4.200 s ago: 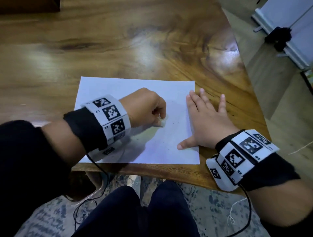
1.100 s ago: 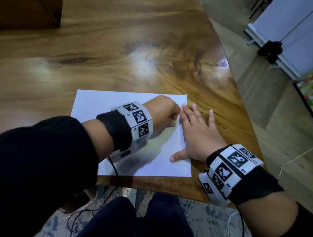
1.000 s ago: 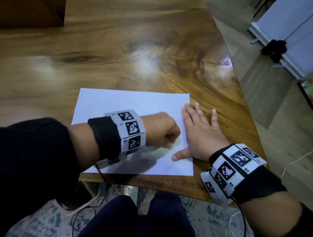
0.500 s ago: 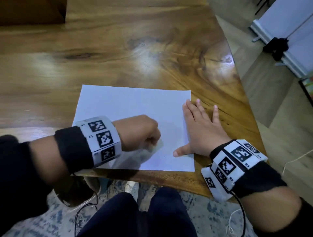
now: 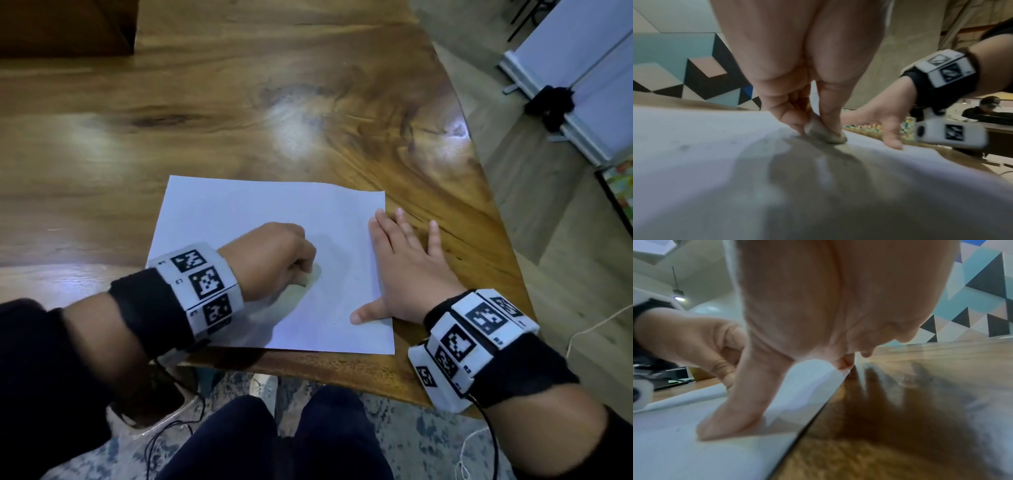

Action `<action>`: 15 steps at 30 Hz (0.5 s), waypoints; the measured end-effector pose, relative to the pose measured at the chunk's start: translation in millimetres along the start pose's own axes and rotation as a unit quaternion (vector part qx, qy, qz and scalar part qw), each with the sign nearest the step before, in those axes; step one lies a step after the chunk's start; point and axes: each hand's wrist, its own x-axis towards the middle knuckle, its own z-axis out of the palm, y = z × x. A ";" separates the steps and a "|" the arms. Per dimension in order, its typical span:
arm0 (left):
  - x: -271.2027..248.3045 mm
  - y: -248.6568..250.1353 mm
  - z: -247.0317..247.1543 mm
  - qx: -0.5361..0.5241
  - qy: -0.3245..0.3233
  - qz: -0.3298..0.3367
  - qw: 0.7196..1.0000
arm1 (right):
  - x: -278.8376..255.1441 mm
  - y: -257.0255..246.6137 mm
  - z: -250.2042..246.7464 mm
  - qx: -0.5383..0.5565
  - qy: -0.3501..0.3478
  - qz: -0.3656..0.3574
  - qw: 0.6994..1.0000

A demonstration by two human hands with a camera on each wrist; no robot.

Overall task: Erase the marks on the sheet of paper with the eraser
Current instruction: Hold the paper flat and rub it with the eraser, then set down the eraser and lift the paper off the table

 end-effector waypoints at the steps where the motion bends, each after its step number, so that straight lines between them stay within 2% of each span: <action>1: -5.3 -0.7 1.5 -0.008 -0.005 0.000 1.000 | 0.1 -0.1 0.0 0.000 -0.002 0.000 1.000; 4: -17.3 -3.6 1.9 -0.001 -0.080 -0.004 0.997 | 0.8 0.4 1.2 0.000 0.000 0.000 1.000; 6: -15.6 -5.2 -2.0 -0.010 -0.101 -0.019 0.995 | 0.4 -0.1 1.4 -0.001 0.002 0.000 1.000; 10: -8.2 -5.8 -12.2 -0.019 -0.024 -0.048 0.998 | -0.4 -0.6 2.0 -0.004 0.009 -0.003 1.000; 13: -0.4 -15.5 -31.1 -0.077 0.024 -0.072 0.994 | -1.0 -0.4 1.6 -0.001 0.010 -0.004 1.000; 15: 16.4 -28.6 -50.7 -0.100 0.078 -0.085 0.988 | -1.1 0.2 1.8 0.001 0.009 -0.005 1.000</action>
